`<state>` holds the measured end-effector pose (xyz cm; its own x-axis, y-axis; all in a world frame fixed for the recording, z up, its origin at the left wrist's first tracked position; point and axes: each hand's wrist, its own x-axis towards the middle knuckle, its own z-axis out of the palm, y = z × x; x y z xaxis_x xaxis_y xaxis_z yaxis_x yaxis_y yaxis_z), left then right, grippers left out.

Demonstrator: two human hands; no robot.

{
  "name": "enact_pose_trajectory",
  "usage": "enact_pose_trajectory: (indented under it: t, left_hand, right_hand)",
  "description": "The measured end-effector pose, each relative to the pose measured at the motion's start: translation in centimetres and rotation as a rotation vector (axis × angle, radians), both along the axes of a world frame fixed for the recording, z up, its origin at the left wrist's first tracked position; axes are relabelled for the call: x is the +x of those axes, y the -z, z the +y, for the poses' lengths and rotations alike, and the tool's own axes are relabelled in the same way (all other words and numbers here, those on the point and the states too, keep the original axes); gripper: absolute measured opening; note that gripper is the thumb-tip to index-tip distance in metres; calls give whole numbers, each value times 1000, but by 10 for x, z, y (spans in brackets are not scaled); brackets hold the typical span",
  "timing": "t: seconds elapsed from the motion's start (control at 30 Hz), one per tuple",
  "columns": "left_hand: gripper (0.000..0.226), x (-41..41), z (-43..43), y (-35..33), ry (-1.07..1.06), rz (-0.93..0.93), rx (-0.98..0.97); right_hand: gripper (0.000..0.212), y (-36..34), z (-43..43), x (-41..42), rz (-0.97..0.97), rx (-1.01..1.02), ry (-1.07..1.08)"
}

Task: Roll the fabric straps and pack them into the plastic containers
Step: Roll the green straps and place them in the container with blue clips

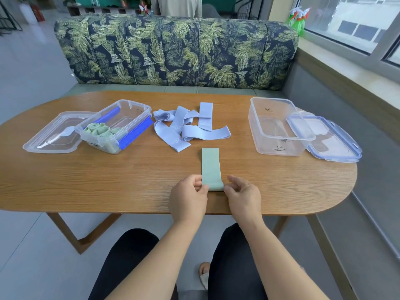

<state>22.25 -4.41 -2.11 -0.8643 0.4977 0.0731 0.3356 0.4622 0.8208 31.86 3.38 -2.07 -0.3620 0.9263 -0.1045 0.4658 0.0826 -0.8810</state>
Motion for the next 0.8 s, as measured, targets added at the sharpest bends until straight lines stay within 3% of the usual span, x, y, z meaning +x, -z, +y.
enact_pose_trajectory:
  t: [0.37,0.6,0.8]
  left_hand:
    - [13,-10,-3,1,239,273,-155]
    - [17,-30,4,-10,332,233,-272]
    - [24,-43,14,-8,417,188,-263]
  right_hand:
    - [44,-4,1,-1,-159,317,-174]
    - [10,-7,21,-10,-258,145,-132]
    - [20,-7,31,-18,-269,100,-121]
